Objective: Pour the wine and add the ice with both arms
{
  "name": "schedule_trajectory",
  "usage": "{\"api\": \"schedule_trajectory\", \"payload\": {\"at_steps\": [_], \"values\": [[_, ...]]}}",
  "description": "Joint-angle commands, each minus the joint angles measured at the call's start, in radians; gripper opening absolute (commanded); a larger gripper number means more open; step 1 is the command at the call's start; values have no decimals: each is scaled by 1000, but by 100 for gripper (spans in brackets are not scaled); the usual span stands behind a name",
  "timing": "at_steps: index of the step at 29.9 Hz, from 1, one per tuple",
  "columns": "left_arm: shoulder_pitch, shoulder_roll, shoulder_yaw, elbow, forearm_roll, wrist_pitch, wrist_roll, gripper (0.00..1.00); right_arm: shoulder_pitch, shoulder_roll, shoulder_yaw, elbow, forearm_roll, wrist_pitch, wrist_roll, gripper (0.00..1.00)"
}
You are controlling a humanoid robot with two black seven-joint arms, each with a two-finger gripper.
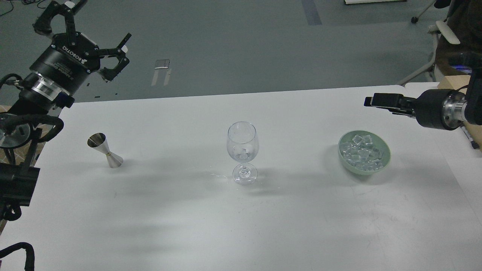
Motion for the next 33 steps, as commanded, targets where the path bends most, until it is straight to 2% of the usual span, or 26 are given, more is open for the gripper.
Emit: {"api": "schedule_trajectory", "payload": {"at_steps": [1, 5, 7, 12, 16, 18, 20, 22, 33], "values": [[1, 0, -1, 0, -1, 0, 0, 98, -15, -21, -4, 39, -33, -2, -2, 98], [0, 0, -2, -1, -1, 0, 0, 98, -31, -9, -4, 40, -177, -22, -1, 96], [0, 0, -2, -1, -1, 0, 0, 98, -58, 0, -2, 47, -248, -63, -1, 96], [-3, -2, -2, -1, -1, 0, 0, 98, -92, 16, -4, 48, -326, -77, -1, 95], [-3, -3, -3, -1, -1, 0, 0, 98, -137, 48, -5, 45, -346, -78, -1, 79], [-3, -3, -3, -1, -1, 0, 0, 98, -146, 56, -5, 44, -355, -78, -1, 78], [-5, -2, -3, -1, -1, 0, 0, 98, -163, 60, -5, 40, -378, -78, -1, 72], [-5, -2, -3, -1, -1, 0, 0, 98, -173, 66, -5, 36, -401, -78, -1, 62], [-5, -3, -5, -1, -1, 0, 0, 98, -181, 151, -10, -27, -444, -78, -2, 62]]}}
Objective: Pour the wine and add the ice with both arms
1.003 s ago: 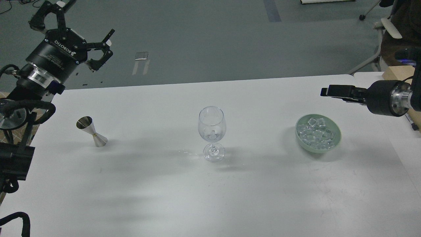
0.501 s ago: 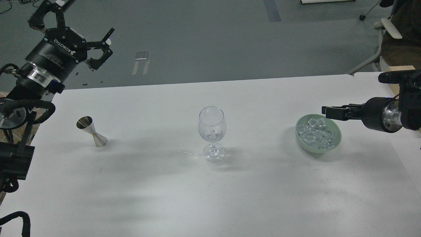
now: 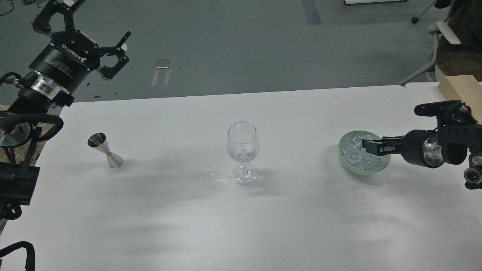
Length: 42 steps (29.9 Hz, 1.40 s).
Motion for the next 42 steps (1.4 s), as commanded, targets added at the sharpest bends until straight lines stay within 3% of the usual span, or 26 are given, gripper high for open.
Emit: {"api": "schedule_trajectory", "payload": {"at_steps": [1, 33, 42], "values": [[0, 0, 1, 0, 0, 0, 0, 98, -2, 21, -2, -7, -11, 0, 0, 62], [-12, 0, 1, 2, 0, 0, 0, 98, 1, 100, -4, -102, -31, 3, -3, 62], [-12, -1, -1, 2, 0, 0, -1, 98, 3, 123, -4, -129, -26, 8, -3, 55]]}}
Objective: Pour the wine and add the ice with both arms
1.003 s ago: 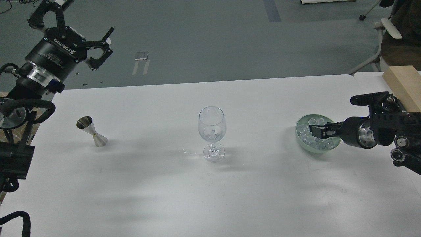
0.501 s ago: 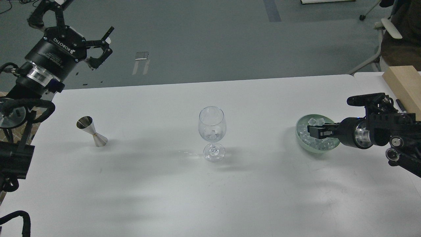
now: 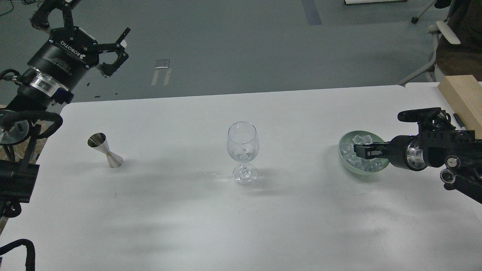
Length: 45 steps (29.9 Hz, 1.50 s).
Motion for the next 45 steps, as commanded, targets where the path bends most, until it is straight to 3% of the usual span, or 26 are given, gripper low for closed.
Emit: {"api": "schedule_trajectory", "payload": {"at_steps": [1, 5, 11, 13, 16, 18, 26, 45], "values": [[-1, -1, 0, 0, 0, 0, -1, 98, 1, 7, 0, -5, 1, 2, 0, 55], [-1, -1, 0, 0, 0, 0, 0, 98, -1, 13, 0, -6, 2, 5, 0, 49], [-1, -1, 0, 0, 0, 0, 0, 98, -2, 13, 0, -6, 4, 7, -1, 47], [0, -1, 0, 0, 0, 0, 0, 98, -2, 13, 0, -6, 11, 10, -1, 35], [-1, -6, 1, 0, 0, 0, -1, 98, -2, 13, 0, -6, 15, 27, -3, 32], [-9, -15, 1, 0, 0, 0, 0, 98, -1, 14, 2, -6, 15, 44, -1, 22], [-10, -18, 3, 0, 0, 0, 0, 98, -1, 13, 2, -14, 18, 51, -1, 0], [-12, -31, 3, 0, 0, 0, 0, 98, 93, -16, 69, 37, 24, 114, 0, 0]]}}
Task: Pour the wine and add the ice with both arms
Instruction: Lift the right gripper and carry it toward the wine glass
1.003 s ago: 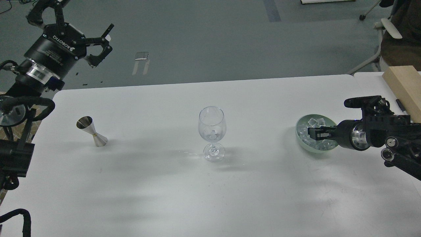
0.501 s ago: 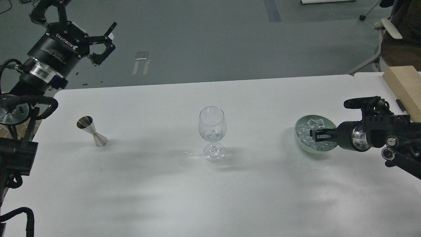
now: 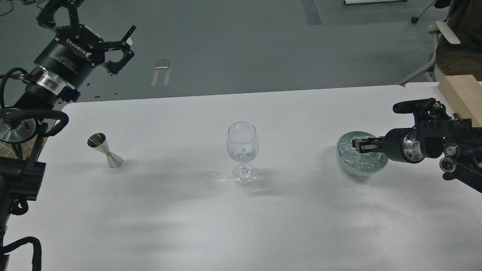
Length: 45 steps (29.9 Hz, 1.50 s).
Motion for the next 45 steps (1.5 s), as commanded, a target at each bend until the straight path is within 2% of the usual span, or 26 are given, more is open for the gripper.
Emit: {"api": "schedule_trajectory", "payload": {"at_steps": [1, 6, 17, 45], "values": [[0, -1, 1, 0, 0, 0, 0, 98, 25, -6, 63, 6, 15, 7, 1, 0], [2, -4, 2, 0, 0, 0, 0, 98, 52, -4, 126, 21, 23, 7, 1, 0], [0, -1, 2, 0, 0, 0, 0, 98, 190, 11, 132, 32, 28, 7, 7, 0], [-4, -1, 1, 0, 0, 0, 0, 98, 382, 238, 129, 32, 78, 7, 9, 0]]}}
